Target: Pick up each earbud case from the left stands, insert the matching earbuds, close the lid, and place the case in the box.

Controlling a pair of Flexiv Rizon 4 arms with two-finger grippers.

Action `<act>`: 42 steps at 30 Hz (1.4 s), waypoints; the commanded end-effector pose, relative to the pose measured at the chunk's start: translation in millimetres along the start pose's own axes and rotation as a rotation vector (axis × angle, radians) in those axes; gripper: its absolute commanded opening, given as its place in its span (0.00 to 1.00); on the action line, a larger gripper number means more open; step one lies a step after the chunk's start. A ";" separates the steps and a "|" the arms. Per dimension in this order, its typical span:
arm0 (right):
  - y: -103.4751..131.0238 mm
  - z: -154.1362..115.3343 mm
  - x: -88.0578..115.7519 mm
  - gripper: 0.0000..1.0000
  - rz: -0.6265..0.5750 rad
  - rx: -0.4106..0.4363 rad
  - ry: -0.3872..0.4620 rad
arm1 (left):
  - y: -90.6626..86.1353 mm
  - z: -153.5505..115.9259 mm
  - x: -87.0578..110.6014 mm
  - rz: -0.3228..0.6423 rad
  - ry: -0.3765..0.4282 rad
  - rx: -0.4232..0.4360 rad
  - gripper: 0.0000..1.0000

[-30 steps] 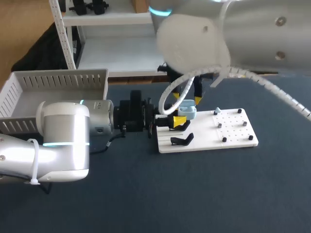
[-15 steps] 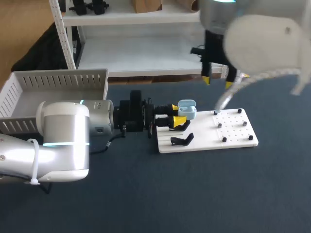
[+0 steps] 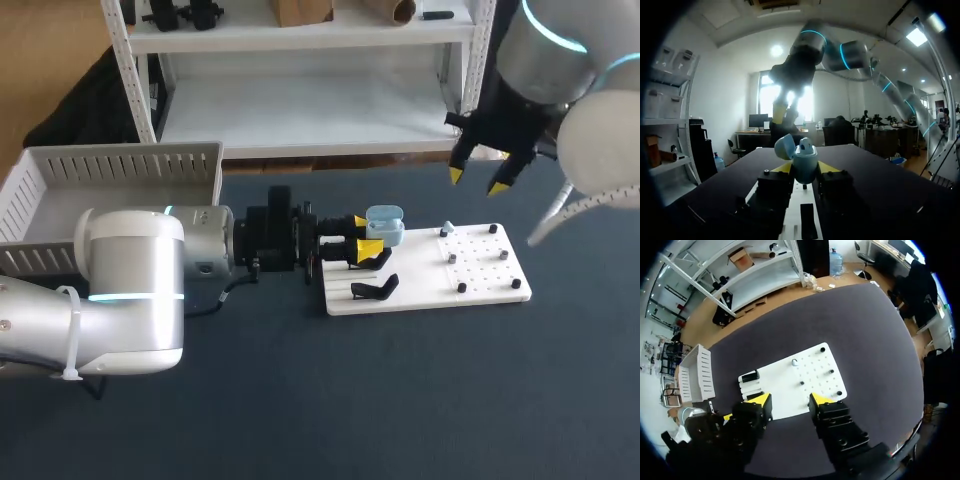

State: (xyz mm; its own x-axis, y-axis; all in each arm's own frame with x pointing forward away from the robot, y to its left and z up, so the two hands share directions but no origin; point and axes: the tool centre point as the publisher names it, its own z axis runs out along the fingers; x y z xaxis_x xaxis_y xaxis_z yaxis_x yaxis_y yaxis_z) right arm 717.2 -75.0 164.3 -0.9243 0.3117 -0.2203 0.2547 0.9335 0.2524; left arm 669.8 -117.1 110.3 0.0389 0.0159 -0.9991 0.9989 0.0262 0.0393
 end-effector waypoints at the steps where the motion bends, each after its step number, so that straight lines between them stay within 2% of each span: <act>1: 0.7 29.2 -7.0 0.46 -0.004 -0.003 0.010 | -0.2 0.4 0.8 0.001 -0.003 -0.003 0.00; 7: 0.1 58.1 -4.6 0.50 -0.016 0.004 0.041 | -0.2 0.4 0.8 0.001 -0.003 -0.003 0.00; 12: 0.8 68.9 -4.6 0.48 -0.041 -0.057 0.035 | -0.2 0.4 0.8 0.001 -0.003 -0.003 0.00; 23: -4.0 95.1 -2.9 0.49 -0.134 -0.080 0.031 | -0.2 0.4 0.8 0.001 -0.003 -0.003 0.00; 32: -3.6 115.3 -4.9 0.47 -0.149 -0.074 0.050 | -0.2 0.4 0.8 0.001 -0.003 -0.003 0.00; 42: -9.0 129.7 -17.0 0.44 -0.103 -0.092 0.047 | -0.2 0.4 0.8 0.001 -0.003 -0.003 0.00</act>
State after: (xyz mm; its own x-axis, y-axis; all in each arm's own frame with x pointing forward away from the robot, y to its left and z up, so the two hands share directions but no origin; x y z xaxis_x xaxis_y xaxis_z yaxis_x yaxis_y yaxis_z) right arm 763.7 -65.2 46.8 -0.9567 0.2032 -0.2084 0.1311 0.9401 0.3147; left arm 669.8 -117.1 110.3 0.0389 0.0160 -0.9991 0.9989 0.0262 0.0393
